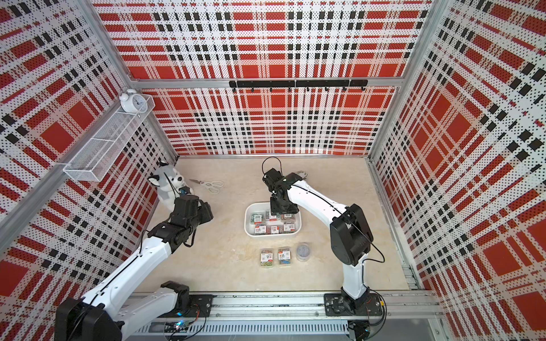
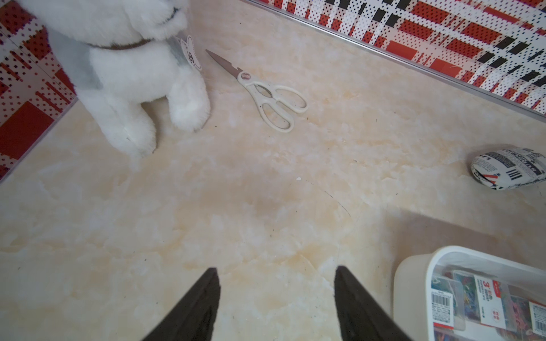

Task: Take the paper clips out of the storage box
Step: Pick up the boxed paper clips from the storage box.

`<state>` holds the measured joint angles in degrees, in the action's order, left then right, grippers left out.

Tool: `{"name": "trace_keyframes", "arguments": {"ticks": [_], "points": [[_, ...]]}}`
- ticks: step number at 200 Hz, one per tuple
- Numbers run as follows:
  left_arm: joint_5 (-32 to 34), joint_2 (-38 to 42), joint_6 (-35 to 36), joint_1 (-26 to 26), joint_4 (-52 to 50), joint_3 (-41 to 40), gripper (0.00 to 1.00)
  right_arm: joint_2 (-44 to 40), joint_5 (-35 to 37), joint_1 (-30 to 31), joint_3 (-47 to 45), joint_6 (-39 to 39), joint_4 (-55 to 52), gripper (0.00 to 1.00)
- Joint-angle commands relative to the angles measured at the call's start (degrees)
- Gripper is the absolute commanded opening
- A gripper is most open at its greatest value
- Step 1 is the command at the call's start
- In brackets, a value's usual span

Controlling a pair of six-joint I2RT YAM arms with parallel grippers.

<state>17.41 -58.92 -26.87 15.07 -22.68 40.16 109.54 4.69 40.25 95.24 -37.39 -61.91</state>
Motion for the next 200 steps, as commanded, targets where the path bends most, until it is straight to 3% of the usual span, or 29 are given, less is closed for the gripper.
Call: {"name": "trace_keyframes", "arguments": {"ticks": [1, 48, 68, 92, 149, 178, 200], "points": [[-0.6, -0.2, 0.8, -0.5, 1.3, -0.3, 0.65, 2.6, -0.6, 1.1, 3.1, 0.4, -0.2, 0.61], [-0.9, -0.1, 0.9, -0.5, 1.3, -0.3, 0.65, 9.6, -0.8, 2.2, 11.5, 5.2, -4.0, 0.67], [-0.9, -0.1, 0.9, -2.3, 1.3, -0.3, 0.65, 11.4, -2.9, 2.3, 14.2, 13.1, -5.2, 0.69], [-1.1, 0.1, 0.9, -2.4, 1.3, -0.4, 0.65, 11.4, -0.7, 2.5, 15.5, 21.8, -5.8, 0.68], [-1.5, 0.3, 0.9, -2.8, 1.3, -0.4, 0.64, -0.7, 2.2, 4.0, 0.4, 48.0, 5.8, 0.70], [-2.2, 0.6, 1.0, -3.3, 1.6, -0.5, 0.64, -8.8, -3.1, 4.0, -9.5, 64.6, 15.1, 0.70], [-2.8, 0.9, 1.0, -3.9, 1.8, -0.6, 0.64, -10.5, -7.5, 3.4, -10.2, 73.7, 16.0, 0.69]]}}
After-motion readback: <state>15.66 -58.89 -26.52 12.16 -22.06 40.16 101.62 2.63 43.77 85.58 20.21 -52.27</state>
